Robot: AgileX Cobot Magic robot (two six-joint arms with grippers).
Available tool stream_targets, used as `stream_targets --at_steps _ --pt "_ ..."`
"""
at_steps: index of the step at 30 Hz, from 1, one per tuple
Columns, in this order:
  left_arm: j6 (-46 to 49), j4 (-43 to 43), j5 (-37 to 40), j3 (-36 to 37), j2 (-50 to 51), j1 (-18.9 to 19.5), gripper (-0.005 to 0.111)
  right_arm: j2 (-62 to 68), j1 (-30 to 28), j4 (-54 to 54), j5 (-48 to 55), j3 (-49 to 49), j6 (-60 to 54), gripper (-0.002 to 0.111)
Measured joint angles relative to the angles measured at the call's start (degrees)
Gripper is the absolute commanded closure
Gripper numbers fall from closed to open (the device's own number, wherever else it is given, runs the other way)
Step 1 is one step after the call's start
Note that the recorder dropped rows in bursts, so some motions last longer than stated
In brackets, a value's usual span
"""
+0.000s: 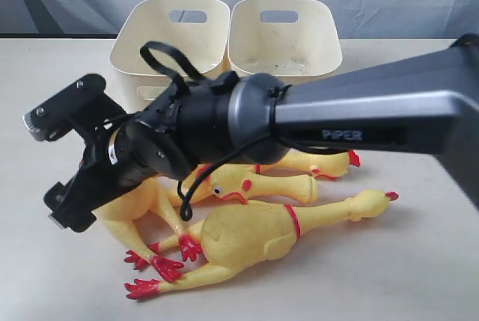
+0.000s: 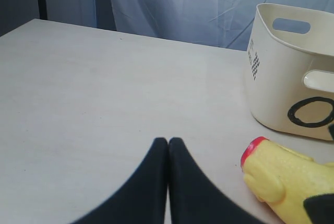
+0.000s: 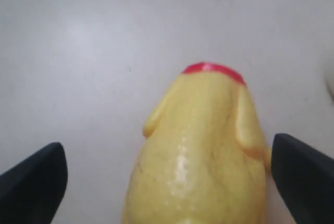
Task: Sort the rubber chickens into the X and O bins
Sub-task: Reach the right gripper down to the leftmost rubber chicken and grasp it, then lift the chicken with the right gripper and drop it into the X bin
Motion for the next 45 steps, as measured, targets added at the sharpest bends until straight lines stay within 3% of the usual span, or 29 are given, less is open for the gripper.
stream_targets --at_steps 2,4,6,7,8,10,13,19,22,28,35,41,45 --pt "0.0 0.0 0.0 0.0 0.0 0.0 0.107 2.5 0.0 0.0 0.2 -0.1 0.0 0.005" --pt "0.0 0.0 0.0 0.0 0.0 0.0 0.107 4.6 0.0 -0.7 0.4 -0.2 -0.4 0.019" --pt "0.0 0.0 0.0 0.0 0.0 0.0 0.107 5.6 -0.1 -1.6 2.1 -0.7 -1.3 0.060" --pt "0.0 0.0 0.0 0.0 0.0 0.0 0.107 5.7 -0.1 -1.6 3.1 -1.0 -2.0 0.099" --pt "0.0 0.0 0.0 0.0 0.0 0.0 0.107 5.7 -0.1 -1.6 4.6 -2.1 -2.8 0.106" --pt "0.0 0.0 0.0 0.0 0.0 0.0 0.107 5.7 0.3 -0.9 7.9 -4.1 -3.2 0.102" --pt "0.0 0.0 0.0 0.0 0.0 0.0 0.107 5.0 0.8 0.2 12.5 -9.1 -3.0 0.109" --pt "0.0 0.0 0.0 0.0 0.0 0.0 0.107 -0.9 1.5 -1.3 13.4 -23.1 -2.9 0.109" --pt "0.0 0.0 0.0 0.0 0.0 0.0 0.107 -3.8 1.5 -9.2 17.5 -29.3 -2.9 0.109" --pt "0.0 0.0 0.0 0.0 0.0 0.0 0.107 -5.7 0.2 -35.5 38.4 -34.0 -2.9 0.109" --pt "0.0 0.0 0.0 0.0 0.0 0.0 0.107 -2.7 -8.1 -45.6 48.8 -34.0 -0.6 0.109" --pt "0.0 0.0 0.0 0.0 0.0 0.0 0.107 -2.2 -15.3 -46.0 50.2 -34.0 -0.3 0.109" --pt "0.0 0.0 0.0 0.0 0.0 0.0 0.107 -0.4 -20.4 -43.8 45.6 -34.0 2.6 0.109"
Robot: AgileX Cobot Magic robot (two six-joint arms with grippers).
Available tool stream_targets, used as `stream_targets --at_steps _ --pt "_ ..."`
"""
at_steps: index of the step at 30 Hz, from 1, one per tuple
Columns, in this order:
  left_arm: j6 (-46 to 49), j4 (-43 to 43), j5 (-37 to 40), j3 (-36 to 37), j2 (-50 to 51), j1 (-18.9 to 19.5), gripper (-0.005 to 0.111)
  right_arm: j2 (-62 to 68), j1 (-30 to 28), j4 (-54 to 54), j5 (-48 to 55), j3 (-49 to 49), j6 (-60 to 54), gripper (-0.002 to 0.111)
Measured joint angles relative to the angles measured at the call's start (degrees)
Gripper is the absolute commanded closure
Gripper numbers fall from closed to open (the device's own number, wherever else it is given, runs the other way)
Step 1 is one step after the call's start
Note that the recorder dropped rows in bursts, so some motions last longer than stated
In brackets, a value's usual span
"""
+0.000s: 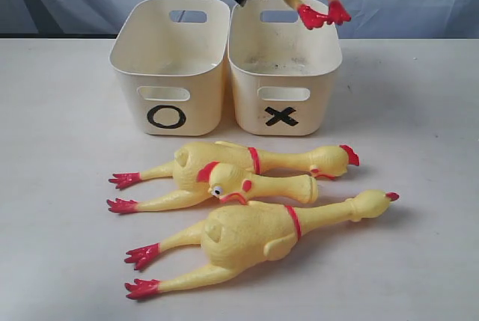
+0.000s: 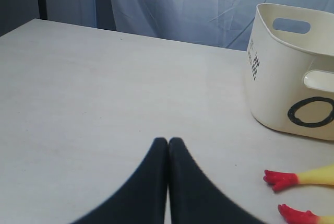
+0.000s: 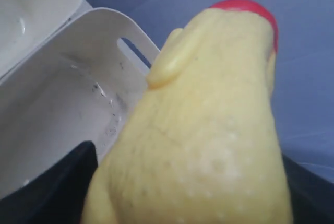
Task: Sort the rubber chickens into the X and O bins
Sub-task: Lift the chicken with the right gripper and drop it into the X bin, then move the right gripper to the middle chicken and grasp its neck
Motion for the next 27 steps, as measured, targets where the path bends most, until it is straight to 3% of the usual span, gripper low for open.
stream_targets --at_steps 5,10,13,18,19,27 --pt "0.0 0.0 0.0 0.0 0.0 0.0 0.107 4.7 -3.3 6.1 -6.6 0.0 4.3 0.109" --pt "0.0 0.0 0.0 0.0 0.0 0.0 0.107 10.0 -3.9 8.1 -4.8 0.0 4.2 0.108" --pt "0.0 0.0 0.0 0.0 0.0 0.0 0.107 11.9 -3.9 8.5 -3.2 0.0 3.2 0.086" --pt "0.0 0.0 0.0 0.0 0.0 0.0 0.107 12.1 -4.0 8.6 -2.5 0.0 2.3 0.009" --pt "0.0 0.0 0.0 0.0 0.0 0.0 0.107 12.1 -4.0 8.7 -2.1 0.0 2.3 0.004" --pt "0.0 0.0 0.0 0.0 0.0 0.0 0.107 10.4 -4.0 8.1 7.1 0.0 0.9 0.004"
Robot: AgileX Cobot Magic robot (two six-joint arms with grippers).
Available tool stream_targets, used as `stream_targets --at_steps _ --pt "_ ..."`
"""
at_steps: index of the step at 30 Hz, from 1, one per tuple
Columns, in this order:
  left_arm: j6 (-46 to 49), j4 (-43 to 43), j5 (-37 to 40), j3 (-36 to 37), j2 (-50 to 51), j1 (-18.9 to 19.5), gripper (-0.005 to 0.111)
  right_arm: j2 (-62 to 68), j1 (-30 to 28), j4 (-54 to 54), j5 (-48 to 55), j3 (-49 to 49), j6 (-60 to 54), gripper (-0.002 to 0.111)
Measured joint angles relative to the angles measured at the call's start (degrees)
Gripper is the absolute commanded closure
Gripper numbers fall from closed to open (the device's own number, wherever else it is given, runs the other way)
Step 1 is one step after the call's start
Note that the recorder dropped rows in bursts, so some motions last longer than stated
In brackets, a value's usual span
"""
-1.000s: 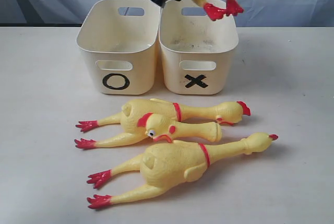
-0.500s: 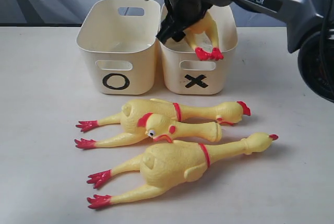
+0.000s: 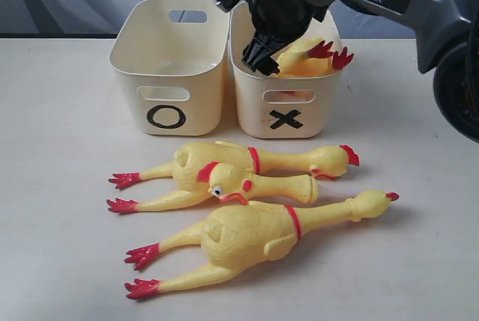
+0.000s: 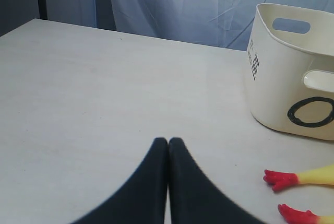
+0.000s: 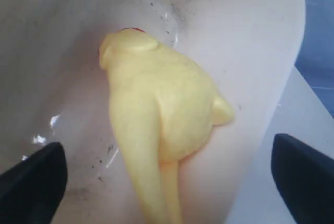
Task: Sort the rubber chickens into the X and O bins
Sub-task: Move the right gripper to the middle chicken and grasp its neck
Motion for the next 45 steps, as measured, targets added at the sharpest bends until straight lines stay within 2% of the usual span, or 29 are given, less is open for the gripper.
stream_targets --at_steps 4,7,11,12,13,15,16,19,23,35,36,38,39,40,43,45 --pt "0.0 0.0 0.0 0.0 0.0 0.0 0.107 -3.4 0.0 1.7 1.4 0.0 -2.1 0.004" --pt "0.0 0.0 0.0 0.0 0.0 0.0 0.107 -8.0 0.0 7.6 1.6 0.0 -3.5 0.004" --pt "0.0 0.0 0.0 0.0 0.0 0.0 0.107 -13.8 0.0 26.9 1.7 0.0 -12.8 0.004" --pt "0.0 0.0 0.0 0.0 0.0 0.0 0.107 -14.9 0.0 34.1 1.7 0.5 -16.0 0.004" --pt "0.0 0.0 0.0 0.0 0.0 0.0 0.107 -16.1 0.4 46.0 1.7 1.7 -21.9 0.004" --pt "0.0 0.0 0.0 0.0 0.0 0.0 0.107 -16.5 2.7 52.3 1.7 5.1 -28.9 0.004" --pt "0.0 0.0 0.0 0.0 0.0 0.0 0.107 -16.5 3.9 51.6 1.6 6.8 -30.4 0.004" --pt "0.0 0.0 0.0 0.0 0.0 0.0 0.107 -16.4 9.3 39.5 2.0 16.2 -32.5 0.004" --pt "0.0 0.0 0.0 0.0 0.0 0.0 0.107 -16.4 10.3 29.5 2.3 26.0 -30.4 0.004" --pt "0.0 0.0 0.0 0.0 0.0 0.0 0.107 -17.0 9.3 26.3 -14.2 41.0 -29.3 0.005" --pt "0.0 0.0 0.0 0.0 0.0 0.0 0.107 -17.4 9.3 26.3 -15.4 41.8 -29.3 0.010" --pt "0.0 0.0 0.0 0.0 0.0 0.0 0.107 -17.7 9.3 26.2 -17.0 43.1 -29.3 0.040" --pt "0.0 0.0 0.0 0.0 0.0 0.0 0.107 -17.7 9.3 26.2 -17.6 43.5 -29.0 0.079" --pt "0.0 0.0 0.0 0.0 0.0 0.0 0.107 -17.8 9.4 26.1 -19.2 44.0 -28.6 0.103" --pt "0.0 0.0 0.0 0.0 0.0 0.0 0.107 -16.6 9.4 23.5 -22.6 44.6 -27.6 0.109" --pt "0.0 0.0 0.0 0.0 0.0 0.0 0.107 -16.6 9.4 22.6 -21.1 44.6 -27.3 0.109"
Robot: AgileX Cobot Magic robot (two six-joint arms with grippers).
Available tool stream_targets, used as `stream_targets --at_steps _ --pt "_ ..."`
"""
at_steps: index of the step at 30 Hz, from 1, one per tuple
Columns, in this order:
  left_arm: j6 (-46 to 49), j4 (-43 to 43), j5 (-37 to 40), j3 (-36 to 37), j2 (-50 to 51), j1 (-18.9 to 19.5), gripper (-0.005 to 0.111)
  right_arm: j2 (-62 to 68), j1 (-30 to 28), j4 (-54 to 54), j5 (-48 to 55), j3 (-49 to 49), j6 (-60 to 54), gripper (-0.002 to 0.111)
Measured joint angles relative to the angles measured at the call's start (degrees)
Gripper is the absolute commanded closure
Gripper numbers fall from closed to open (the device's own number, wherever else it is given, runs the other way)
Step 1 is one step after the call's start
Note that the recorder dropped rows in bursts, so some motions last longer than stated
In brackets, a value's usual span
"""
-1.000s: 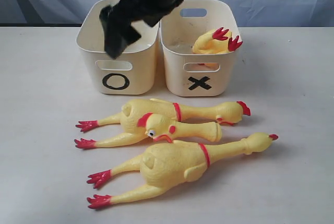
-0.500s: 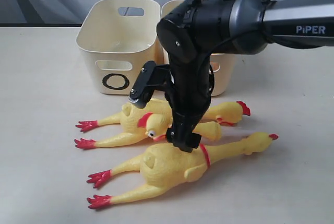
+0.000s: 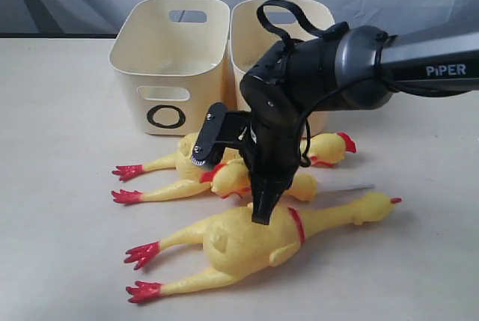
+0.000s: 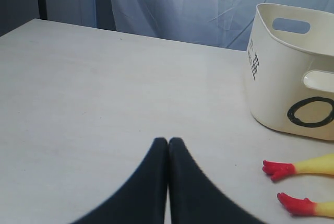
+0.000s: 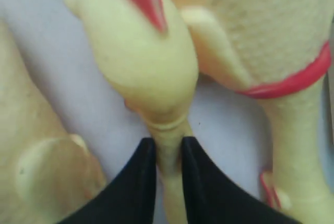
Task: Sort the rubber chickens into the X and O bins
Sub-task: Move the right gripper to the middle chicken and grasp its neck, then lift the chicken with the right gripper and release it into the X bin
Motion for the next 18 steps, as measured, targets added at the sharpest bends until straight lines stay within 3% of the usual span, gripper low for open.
stream_targets --at_steps 5,7,10,14,16,18 --pt "0.0 0.0 0.0 0.0 0.0 0.0 0.107 0.0 0.0 0.2 5.4 0.0 0.2 0.109" --pt "0.0 0.0 0.0 0.0 0.0 0.0 0.107 0.0 0.0 1.5 5.6 0.0 0.2 0.104" --pt "0.0 0.0 0.0 0.0 0.0 0.0 0.107 0.0 0.0 3.0 4.9 0.0 -0.5 0.080" --pt "0.0 0.0 0.0 0.0 0.0 0.0 0.107 0.5 -0.1 4.6 2.9 0.0 -0.7 0.025" --pt "0.0 0.0 0.0 0.0 0.0 0.0 0.107 1.3 -0.2 5.0 2.0 0.0 -0.9 0.017" --pt "0.0 0.0 0.0 0.0 0.0 0.0 0.107 2.6 -0.2 5.5 1.5 0.0 -0.9 0.026"
